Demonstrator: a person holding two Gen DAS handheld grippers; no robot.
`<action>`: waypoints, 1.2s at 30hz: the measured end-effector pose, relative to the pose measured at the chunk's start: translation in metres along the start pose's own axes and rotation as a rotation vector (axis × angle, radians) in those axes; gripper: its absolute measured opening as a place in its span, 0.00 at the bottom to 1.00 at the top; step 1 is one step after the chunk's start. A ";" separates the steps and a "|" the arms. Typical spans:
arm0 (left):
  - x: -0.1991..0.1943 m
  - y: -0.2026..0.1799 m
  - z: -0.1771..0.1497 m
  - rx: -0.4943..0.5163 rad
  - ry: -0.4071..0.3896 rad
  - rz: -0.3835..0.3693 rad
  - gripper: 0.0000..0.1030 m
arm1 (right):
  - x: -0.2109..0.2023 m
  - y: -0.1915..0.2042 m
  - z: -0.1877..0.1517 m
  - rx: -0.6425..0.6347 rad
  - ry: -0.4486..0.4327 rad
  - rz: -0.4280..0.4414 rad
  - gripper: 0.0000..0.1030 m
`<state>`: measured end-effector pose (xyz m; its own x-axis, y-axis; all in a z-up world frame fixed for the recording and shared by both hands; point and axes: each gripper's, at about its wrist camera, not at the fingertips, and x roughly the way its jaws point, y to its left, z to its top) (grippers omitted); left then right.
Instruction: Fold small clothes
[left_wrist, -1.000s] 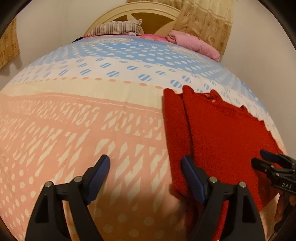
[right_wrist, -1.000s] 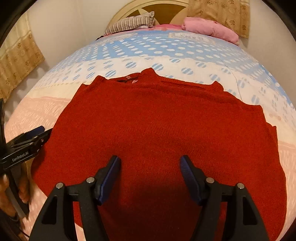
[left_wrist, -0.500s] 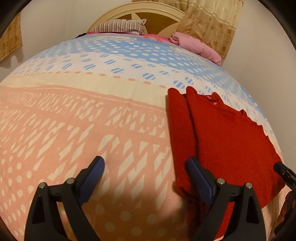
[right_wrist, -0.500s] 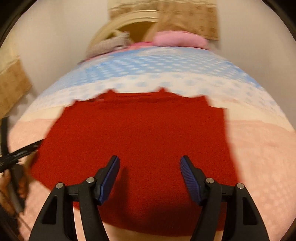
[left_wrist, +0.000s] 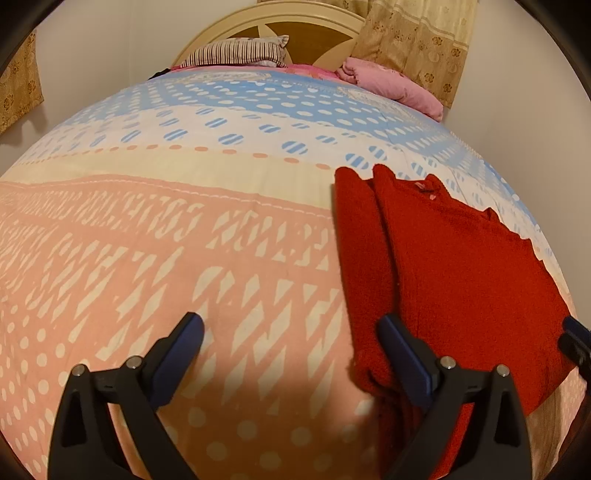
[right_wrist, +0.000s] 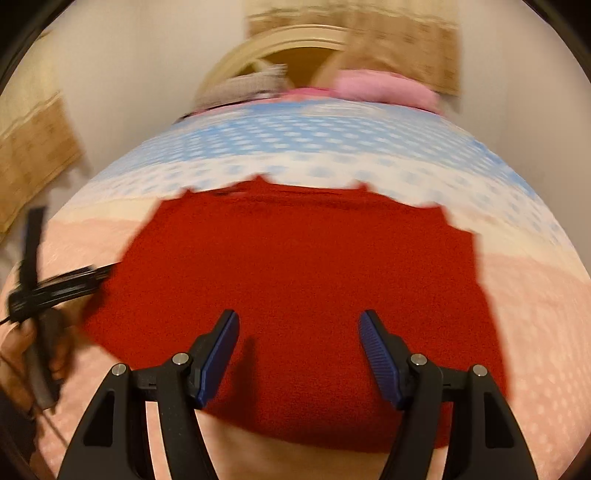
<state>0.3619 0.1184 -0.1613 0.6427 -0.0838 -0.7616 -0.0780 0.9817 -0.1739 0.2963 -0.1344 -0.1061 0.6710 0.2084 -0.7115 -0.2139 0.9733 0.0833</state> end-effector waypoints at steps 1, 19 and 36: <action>0.000 0.001 0.000 -0.002 0.001 -0.003 0.96 | 0.003 0.017 0.003 -0.032 0.008 0.037 0.66; -0.003 0.008 -0.001 -0.037 -0.006 -0.060 0.99 | 0.111 0.103 0.049 -0.103 0.125 0.048 0.66; -0.005 0.012 0.000 -0.062 -0.018 -0.069 0.99 | 0.051 0.085 0.023 -0.071 -0.021 0.140 0.70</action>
<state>0.3581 0.1310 -0.1599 0.6620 -0.1468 -0.7350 -0.0803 0.9611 -0.2642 0.3286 -0.0387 -0.1190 0.6458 0.3445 -0.6813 -0.3557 0.9254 0.1307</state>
